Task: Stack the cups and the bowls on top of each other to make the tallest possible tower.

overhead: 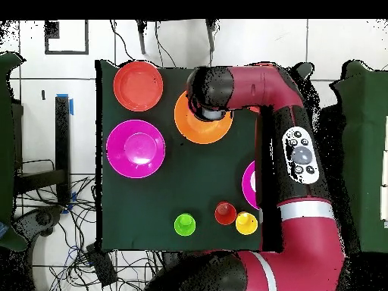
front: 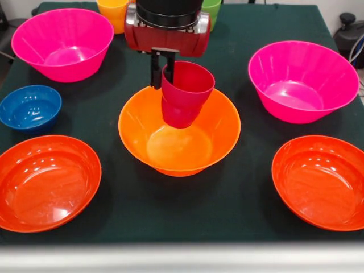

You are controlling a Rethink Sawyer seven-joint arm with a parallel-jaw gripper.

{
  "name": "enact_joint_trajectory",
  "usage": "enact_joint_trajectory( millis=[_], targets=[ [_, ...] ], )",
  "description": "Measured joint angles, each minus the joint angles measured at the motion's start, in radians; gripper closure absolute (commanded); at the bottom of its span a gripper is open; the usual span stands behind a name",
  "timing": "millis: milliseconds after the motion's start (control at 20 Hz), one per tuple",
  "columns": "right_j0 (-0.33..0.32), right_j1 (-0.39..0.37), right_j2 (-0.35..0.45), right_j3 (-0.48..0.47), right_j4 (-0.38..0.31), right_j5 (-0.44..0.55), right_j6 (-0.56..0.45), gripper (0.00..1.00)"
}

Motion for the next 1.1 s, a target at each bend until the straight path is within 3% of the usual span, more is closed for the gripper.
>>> enact_joint_trajectory(
  millis=[1100],
  targets=[
    [-0.045,-0.003,0.000,-0.001,0.019,0.000,0.000,1.00]
  ],
)
